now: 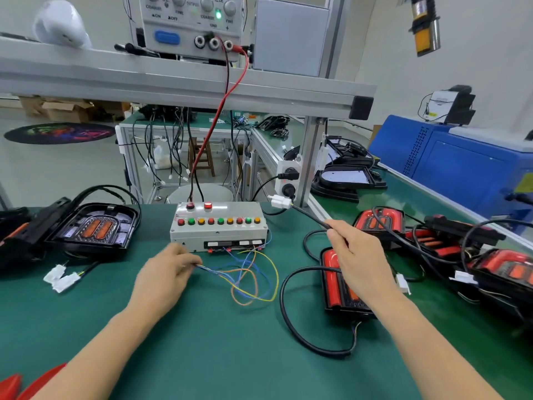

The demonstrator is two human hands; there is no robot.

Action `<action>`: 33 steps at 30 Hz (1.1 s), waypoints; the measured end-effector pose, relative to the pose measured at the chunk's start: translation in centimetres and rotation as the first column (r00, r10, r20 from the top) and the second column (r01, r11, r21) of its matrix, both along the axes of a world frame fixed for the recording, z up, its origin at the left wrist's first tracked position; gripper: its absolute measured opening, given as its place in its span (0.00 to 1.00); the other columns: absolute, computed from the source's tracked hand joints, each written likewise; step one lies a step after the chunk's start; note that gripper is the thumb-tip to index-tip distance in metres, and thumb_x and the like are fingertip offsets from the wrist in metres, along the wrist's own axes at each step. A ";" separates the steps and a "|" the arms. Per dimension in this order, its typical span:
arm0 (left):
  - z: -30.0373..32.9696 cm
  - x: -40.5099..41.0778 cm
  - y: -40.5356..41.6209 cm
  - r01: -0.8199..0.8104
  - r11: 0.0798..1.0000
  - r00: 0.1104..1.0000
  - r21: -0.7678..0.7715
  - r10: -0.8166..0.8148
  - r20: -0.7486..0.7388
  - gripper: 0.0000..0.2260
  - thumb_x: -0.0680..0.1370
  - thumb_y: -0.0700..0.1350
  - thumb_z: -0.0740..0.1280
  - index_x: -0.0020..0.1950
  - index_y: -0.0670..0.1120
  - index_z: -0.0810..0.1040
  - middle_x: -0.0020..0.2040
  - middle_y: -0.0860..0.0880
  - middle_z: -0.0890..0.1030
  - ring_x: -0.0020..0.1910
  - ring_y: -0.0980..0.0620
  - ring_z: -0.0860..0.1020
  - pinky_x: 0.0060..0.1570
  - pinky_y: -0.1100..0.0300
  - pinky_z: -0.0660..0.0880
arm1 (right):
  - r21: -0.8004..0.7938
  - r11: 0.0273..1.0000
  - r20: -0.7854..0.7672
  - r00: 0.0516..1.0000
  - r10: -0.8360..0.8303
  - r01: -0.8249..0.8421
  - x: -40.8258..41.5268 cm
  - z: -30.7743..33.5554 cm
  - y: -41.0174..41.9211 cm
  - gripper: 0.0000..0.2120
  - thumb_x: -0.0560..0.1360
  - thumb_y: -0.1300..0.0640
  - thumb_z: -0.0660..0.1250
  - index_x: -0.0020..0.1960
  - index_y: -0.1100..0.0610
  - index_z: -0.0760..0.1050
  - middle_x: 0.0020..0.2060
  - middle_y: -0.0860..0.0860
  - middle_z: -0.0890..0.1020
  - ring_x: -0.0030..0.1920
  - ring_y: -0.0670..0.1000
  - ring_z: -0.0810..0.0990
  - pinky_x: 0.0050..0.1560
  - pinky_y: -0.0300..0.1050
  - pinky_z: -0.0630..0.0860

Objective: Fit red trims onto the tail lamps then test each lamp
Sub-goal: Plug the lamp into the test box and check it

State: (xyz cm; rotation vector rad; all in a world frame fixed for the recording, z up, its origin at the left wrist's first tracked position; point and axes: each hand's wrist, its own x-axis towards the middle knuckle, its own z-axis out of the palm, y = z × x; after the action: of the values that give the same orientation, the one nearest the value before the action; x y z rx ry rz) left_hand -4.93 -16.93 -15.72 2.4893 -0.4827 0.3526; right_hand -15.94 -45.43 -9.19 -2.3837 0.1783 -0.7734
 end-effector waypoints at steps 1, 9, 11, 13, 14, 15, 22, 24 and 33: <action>0.3 0.3 0.8 -0.077 0.997 0.997 -0.020 0.078 0.013 0.08 0.76 0.38 0.68 0.50 0.48 0.85 0.49 0.47 0.78 0.46 0.43 0.78 0.45 0.53 0.72 | -0.019 1.000 0.004 1.000 0.000 0.000 0.1 0.0 0.3 0.12 0.81 0.60 0.60 0.59 0.58 0.79 0.42 0.49 0.82 0.40 0.50 0.76 0.45 0.46 0.71; 2.9 2.5 3.4 -0.489 0.860 0.857 -0.144 0.505 0.104 0.10 0.77 0.40 0.65 0.55 0.48 0.84 0.59 0.41 0.70 0.52 0.37 0.74 0.44 0.46 0.71 | 0.210 0.971 -0.218 0.963 0.161 -0.115 1.2 -1.5 3.8 0.06 0.80 0.60 0.56 0.47 0.52 0.70 0.31 0.52 0.77 0.29 0.50 0.69 0.33 0.47 0.67; 2.9 2.5 2.9 -0.506 0.858 0.856 -0.089 0.512 0.071 0.09 0.78 0.44 0.66 0.55 0.48 0.83 0.54 0.40 0.70 0.46 0.35 0.76 0.42 0.48 0.70 | 0.305 0.944 -0.267 0.940 0.212 -0.126 1.3 -2.2 4.8 0.06 0.78 0.61 0.57 0.45 0.51 0.69 0.29 0.48 0.75 0.29 0.48 0.68 0.34 0.44 0.66; 2.5 2.1 2.3 -0.508 0.861 0.860 -0.030 0.509 0.032 0.10 0.78 0.46 0.65 0.56 0.49 0.83 0.51 0.38 0.72 0.44 0.33 0.77 0.42 0.49 0.70 | 0.372 0.920 -0.286 0.927 0.243 -0.126 1.3 -3.0 5.8 0.06 0.77 0.61 0.58 0.44 0.52 0.69 0.28 0.47 0.74 0.29 0.47 0.68 0.37 0.45 0.66; 2.3 1.9 2.1 -0.503 0.864 0.864 -0.009 0.503 0.024 0.10 0.78 0.46 0.64 0.55 0.50 0.83 0.49 0.38 0.74 0.44 0.33 0.77 0.41 0.50 0.70 | 0.394 0.910 -0.288 0.924 0.252 -0.125 1.3 -3.3 6.2 0.06 0.76 0.62 0.58 0.44 0.52 0.69 0.28 0.47 0.74 0.30 0.48 0.69 0.38 0.46 0.66; 2.0 1.7 1.8 -0.497 0.868 0.868 0.009 0.497 0.024 0.09 0.78 0.46 0.64 0.54 0.50 0.83 0.48 0.38 0.77 0.44 0.34 0.77 0.40 0.52 0.70 | 0.407 0.905 -0.289 0.922 0.257 -0.124 1.4 -3.7 6.6 0.06 0.76 0.62 0.58 0.44 0.52 0.69 0.28 0.47 0.74 0.30 0.48 0.69 0.39 0.48 0.67; 0.7 1.2 1.0 -0.326 0.837 0.926 -0.440 0.190 -0.325 0.20 0.75 0.34 0.60 0.61 0.51 0.79 0.42 0.46 0.83 0.43 0.44 0.79 0.46 0.52 0.75 | 0.482 0.866 -0.259 0.924 0.281 -0.129 2.1 -4.8 7.9 0.06 0.76 0.61 0.58 0.45 0.50 0.69 0.26 0.47 0.69 0.29 0.48 0.65 0.37 0.48 0.63; 1.2 1.3 0.7 -0.354 0.630 0.882 -0.691 -0.022 -0.471 0.19 0.76 0.33 0.58 0.63 0.47 0.78 0.49 0.44 0.81 0.45 0.45 0.77 0.49 0.51 0.75 | 0.449 0.880 -0.272 0.915 0.298 -0.154 2.2 -5.1 8.1 0.07 0.78 0.58 0.57 0.47 0.47 0.70 0.26 0.46 0.67 0.29 0.48 0.63 0.37 0.46 0.62; 2.3 0.6 -0.8 -0.158 0.545 0.976 -0.824 -0.039 -0.212 0.30 0.73 0.22 0.55 0.60 0.53 0.76 0.55 0.49 0.78 0.37 0.52 0.78 0.36 0.67 0.77 | 0.477 0.874 -0.306 0.914 0.267 -0.095 1.7 -4.8 8.2 0.11 0.76 0.62 0.58 0.42 0.47 0.73 0.30 0.46 0.73 0.32 0.48 0.69 0.36 0.44 0.65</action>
State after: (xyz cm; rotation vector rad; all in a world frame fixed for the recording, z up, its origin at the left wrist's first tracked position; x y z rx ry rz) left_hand -4.38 -17.74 -13.47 1.5466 -0.0744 0.2550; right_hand -14.21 -37.25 -14.02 -2.0286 0.2477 -0.1593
